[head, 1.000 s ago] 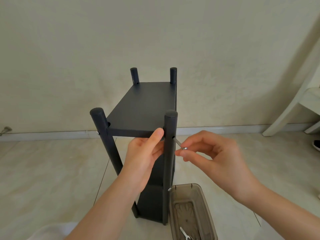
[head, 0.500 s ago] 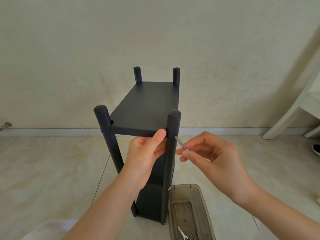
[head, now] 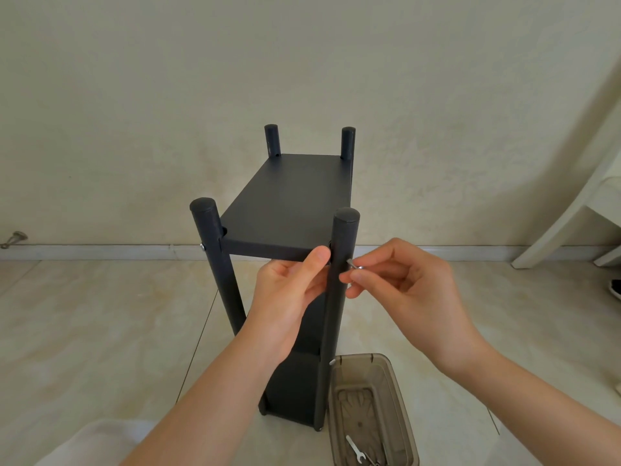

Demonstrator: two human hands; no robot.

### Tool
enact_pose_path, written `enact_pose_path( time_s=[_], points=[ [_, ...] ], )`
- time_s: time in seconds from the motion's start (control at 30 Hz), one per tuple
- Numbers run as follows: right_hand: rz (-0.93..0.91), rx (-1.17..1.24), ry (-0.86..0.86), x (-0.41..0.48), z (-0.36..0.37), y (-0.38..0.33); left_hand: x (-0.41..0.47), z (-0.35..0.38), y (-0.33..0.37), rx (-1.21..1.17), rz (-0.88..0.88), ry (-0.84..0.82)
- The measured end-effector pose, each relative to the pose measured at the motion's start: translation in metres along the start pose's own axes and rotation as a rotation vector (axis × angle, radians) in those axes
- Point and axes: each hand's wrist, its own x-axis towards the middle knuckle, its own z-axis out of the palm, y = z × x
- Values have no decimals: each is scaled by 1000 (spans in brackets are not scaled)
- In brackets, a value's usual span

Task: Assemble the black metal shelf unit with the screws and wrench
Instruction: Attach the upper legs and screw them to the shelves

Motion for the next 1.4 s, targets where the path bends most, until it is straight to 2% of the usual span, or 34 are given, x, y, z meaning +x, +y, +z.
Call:
enact_pose_path(
  time_s=[0.53,0.7,0.9,1.4],
  points=[
    [-5,48,-33,3,2,2,-1,0,1,-1,15,-2],
    [-47,-85,29,-2,6,4,-1,1,0,20,14,-3],
    [-58,-130,77,-2,4,4,0,0,-1,13,12,1],
    [10,-37,70,6,5,0,2,-4,-4,51,23,-12]
  ],
)
